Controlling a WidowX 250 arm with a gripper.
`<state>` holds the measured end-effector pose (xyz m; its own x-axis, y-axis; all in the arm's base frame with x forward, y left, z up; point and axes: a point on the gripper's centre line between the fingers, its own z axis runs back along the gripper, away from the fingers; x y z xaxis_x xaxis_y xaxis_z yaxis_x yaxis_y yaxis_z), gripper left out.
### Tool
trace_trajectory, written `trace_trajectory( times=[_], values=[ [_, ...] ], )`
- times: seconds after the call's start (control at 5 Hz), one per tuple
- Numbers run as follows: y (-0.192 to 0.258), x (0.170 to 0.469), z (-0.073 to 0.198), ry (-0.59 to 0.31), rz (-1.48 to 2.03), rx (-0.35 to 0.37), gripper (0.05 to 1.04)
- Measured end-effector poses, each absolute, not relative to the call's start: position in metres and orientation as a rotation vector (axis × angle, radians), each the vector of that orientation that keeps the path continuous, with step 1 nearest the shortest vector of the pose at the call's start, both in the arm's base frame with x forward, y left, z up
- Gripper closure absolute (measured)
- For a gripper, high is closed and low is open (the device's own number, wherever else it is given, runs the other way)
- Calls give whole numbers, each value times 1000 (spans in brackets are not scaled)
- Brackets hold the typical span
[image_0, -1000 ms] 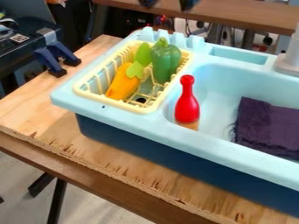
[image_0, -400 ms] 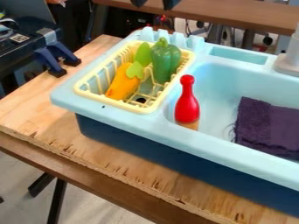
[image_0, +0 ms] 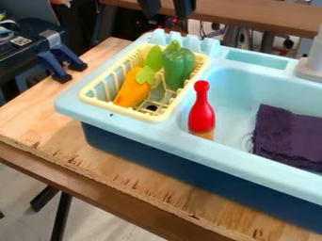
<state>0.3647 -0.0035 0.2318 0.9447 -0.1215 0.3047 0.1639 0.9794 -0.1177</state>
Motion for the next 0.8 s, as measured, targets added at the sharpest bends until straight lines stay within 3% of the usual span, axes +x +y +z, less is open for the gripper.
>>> trace_trajectory(
  times=[0.8],
  values=[
    [-5, 387, 202, -236, -123, -98, 81]
  ],
)
